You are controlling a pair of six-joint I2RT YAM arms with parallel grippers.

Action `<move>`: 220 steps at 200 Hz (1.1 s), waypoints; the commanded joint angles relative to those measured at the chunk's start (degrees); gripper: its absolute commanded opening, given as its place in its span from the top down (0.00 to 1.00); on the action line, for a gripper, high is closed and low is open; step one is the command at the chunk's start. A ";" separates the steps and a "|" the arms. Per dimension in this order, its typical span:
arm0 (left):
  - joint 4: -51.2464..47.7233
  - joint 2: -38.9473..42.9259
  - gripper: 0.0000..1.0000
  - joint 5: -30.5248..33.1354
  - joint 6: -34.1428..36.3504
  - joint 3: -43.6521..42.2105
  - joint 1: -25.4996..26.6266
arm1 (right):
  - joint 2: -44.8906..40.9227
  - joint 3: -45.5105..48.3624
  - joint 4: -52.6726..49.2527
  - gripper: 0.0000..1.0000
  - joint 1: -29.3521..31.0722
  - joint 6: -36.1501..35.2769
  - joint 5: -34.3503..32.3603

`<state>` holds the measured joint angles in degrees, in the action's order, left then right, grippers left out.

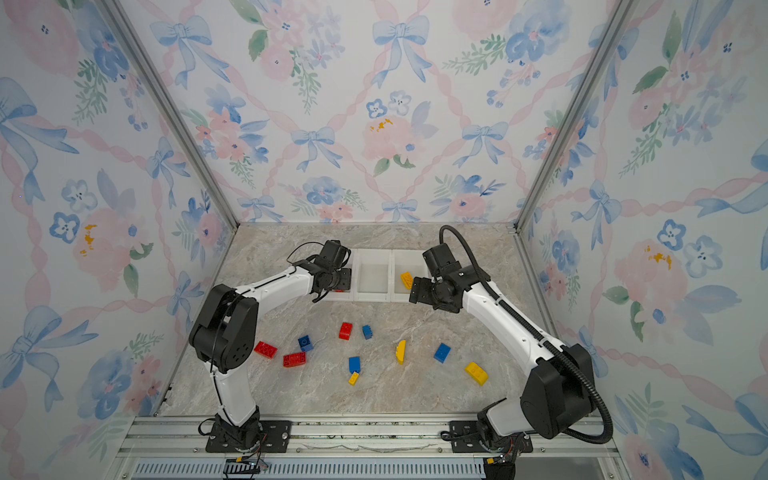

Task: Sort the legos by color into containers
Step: 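Open the left gripper to drop the red brick into the compartment, then lower the right gripper onto a blue brick while the left gripper draws back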

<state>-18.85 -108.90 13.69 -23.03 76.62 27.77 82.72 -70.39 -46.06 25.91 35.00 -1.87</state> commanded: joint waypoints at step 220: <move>5.93 29.06 0.21 -1.40 -6.40 -19.98 0.03 | -3.61 20.58 -0.45 0.15 -1.65 13.67 -0.24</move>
<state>-14.22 -82.46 12.95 -27.68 59.02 27.77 80.27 -51.62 -45.91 24.69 46.06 -1.50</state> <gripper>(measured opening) 0.780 0.860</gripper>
